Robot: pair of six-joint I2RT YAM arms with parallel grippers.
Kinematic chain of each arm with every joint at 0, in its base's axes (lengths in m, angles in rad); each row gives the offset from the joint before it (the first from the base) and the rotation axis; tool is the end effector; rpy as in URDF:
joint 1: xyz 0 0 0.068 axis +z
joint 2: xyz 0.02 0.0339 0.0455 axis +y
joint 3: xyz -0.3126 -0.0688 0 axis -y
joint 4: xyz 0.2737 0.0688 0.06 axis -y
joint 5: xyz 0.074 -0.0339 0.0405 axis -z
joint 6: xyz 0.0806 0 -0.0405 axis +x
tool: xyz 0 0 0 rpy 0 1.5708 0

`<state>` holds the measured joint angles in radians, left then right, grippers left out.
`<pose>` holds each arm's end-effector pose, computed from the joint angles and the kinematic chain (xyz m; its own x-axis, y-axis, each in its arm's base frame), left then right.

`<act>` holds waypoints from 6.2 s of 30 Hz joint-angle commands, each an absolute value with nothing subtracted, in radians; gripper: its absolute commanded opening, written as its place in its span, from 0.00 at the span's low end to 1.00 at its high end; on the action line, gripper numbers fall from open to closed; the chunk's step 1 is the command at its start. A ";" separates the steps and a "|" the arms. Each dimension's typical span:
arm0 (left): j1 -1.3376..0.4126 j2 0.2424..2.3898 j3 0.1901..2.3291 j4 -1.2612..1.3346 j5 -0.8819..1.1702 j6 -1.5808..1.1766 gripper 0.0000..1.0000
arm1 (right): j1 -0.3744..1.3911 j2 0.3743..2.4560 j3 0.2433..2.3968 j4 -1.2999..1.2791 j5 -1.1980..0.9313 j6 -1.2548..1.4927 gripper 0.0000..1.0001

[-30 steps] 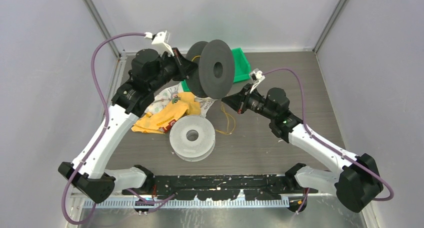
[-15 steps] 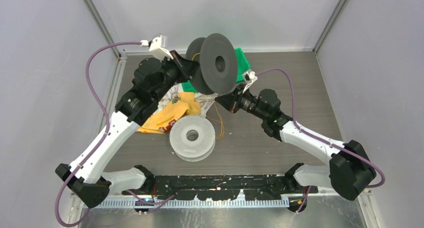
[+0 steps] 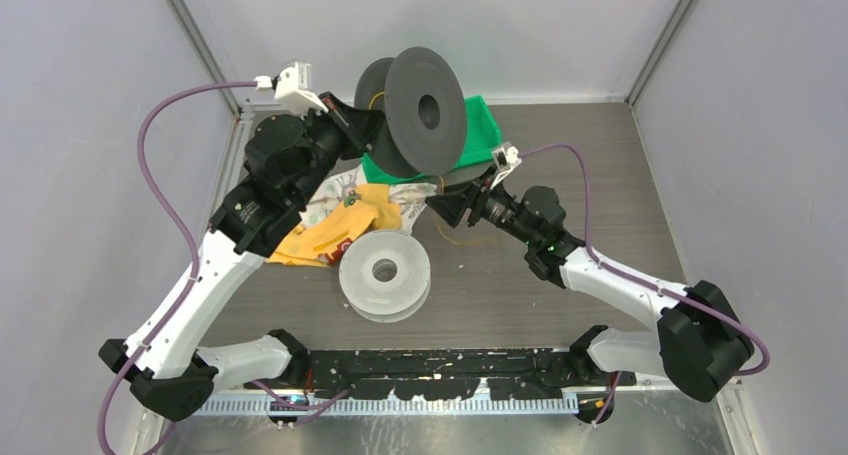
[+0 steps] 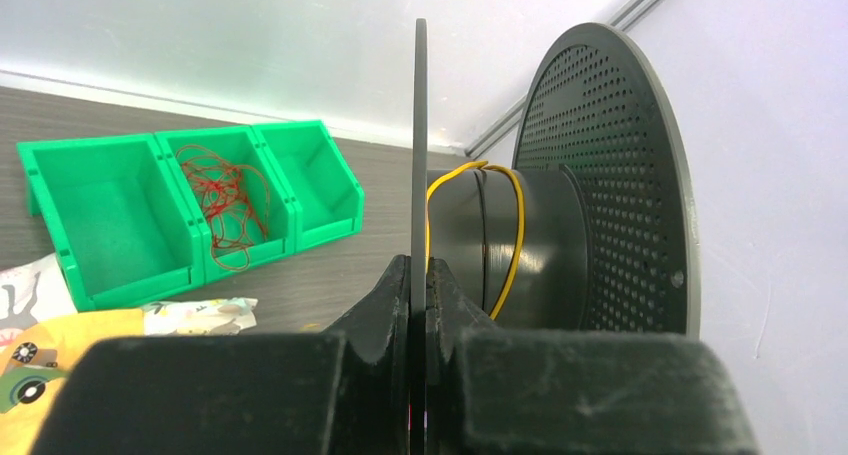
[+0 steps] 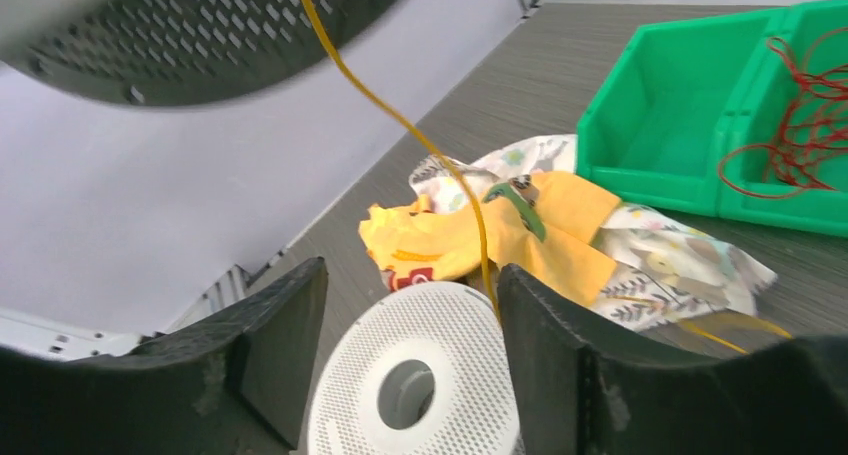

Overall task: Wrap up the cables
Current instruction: Wrap the cable around the cable reel.

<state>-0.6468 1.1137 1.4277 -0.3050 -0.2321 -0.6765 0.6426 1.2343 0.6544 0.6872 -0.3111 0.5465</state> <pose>0.2316 -0.1517 0.5370 -0.2467 -0.5772 -0.7784 0.3187 0.7103 -0.6277 0.2482 0.2166 0.3249 -0.3499 0.3561 -0.8665 -0.7401 0.4619 0.4887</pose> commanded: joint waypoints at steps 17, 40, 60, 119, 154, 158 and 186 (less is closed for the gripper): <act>-0.647 1.102 1.627 -0.288 -0.231 -0.660 0.01 | 0.647 1.010 0.410 0.585 -0.023 0.400 1.00; -0.646 1.113 1.654 -0.315 -0.228 -0.667 0.00 | 0.807 1.727 0.638 1.006 0.058 0.340 0.76; -0.646 1.128 1.685 -0.349 -0.317 -0.584 0.01 | 0.807 1.746 0.545 1.072 0.122 0.366 0.01; -0.613 1.479 1.700 -0.444 -0.698 -0.241 0.01 | 0.938 0.950 1.533 -0.734 -0.257 -0.193 0.00; -0.799 1.305 1.403 -0.705 0.033 0.048 0.00 | 0.191 1.396 1.611 -0.276 -0.521 -0.037 0.00; -0.800 1.279 1.443 -0.799 0.166 0.069 0.00 | 0.147 1.438 1.550 -0.259 -0.534 -0.014 0.00; -0.755 1.139 1.730 -0.450 -0.178 -0.408 0.00 | 0.481 1.234 0.967 -0.014 -0.404 0.190 0.01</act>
